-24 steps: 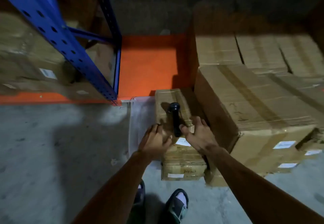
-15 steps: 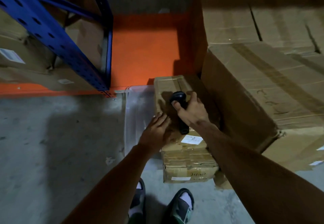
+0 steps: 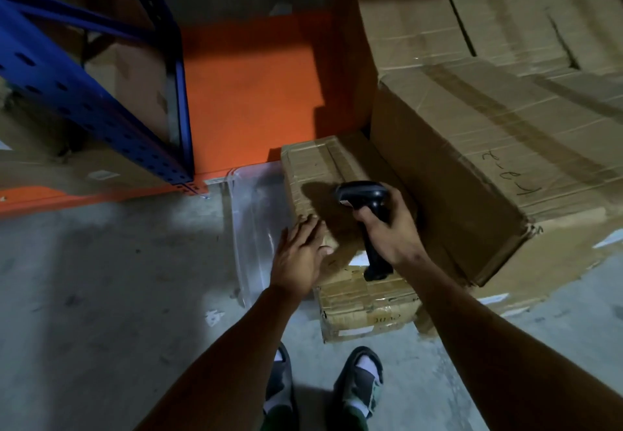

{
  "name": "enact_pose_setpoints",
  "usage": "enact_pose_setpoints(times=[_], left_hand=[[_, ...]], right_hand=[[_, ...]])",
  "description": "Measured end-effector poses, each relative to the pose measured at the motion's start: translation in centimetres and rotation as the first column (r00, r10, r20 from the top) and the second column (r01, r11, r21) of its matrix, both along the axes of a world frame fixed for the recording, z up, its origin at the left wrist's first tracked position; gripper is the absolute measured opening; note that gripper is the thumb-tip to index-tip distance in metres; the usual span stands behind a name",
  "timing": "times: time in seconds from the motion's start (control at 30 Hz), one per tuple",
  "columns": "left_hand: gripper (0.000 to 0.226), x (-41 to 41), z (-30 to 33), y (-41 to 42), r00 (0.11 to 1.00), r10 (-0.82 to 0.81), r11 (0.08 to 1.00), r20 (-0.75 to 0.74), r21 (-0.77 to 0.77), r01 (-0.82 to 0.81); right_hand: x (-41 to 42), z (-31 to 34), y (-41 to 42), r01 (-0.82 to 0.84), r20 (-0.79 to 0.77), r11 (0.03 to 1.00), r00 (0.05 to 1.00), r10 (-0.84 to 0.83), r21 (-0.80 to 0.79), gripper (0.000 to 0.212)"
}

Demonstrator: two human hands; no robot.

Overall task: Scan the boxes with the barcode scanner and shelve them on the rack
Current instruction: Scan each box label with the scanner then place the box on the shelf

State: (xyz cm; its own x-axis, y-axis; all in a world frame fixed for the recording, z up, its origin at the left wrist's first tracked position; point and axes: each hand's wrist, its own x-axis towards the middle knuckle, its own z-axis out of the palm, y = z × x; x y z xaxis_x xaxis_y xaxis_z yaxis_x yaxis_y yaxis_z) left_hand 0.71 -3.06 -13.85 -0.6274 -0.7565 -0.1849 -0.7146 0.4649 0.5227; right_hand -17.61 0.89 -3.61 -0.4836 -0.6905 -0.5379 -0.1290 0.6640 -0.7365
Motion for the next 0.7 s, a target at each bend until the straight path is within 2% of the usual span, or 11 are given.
enact_pose_setpoints(times=[0.2,0.27,0.4,0.5,0.7], left_hand=[[0.065,0.1,0.6,-0.1,0.971,-0.159,0.987,0.179,-0.001,0.162],[0.060,-0.3,0.5,-0.5,0.954,-0.187,0.980,0.234,-0.018,0.196],[0.069,-0.6,-0.2,-1.4,0.944,-0.245,0.968,0.223,0.011,0.249],[0.073,-0.8,-1.1,-1.1,0.948,-0.216,0.975,0.232,0.006,0.221],[0.073,-0.8,-1.4,-1.0,0.948,-0.228,0.968,0.222,-0.055,0.245]], right_hand=[[1.3,1.7,7.7,0.205,0.256,0.976,0.949,-0.181,-0.069,0.048],[2.1,0.6,9.8,0.234,0.297,0.971,0.932,-0.208,-0.056,0.048],[3.3,-1.8,12.5,0.231,0.209,0.969,0.955,-0.209,-0.085,0.050],[4.1,-2.8,13.5,0.253,0.144,0.963,0.960,-0.238,-0.092,0.063],[4.6,-3.9,15.2,0.217,0.022,0.967,0.976,-0.216,-0.133,0.056]])
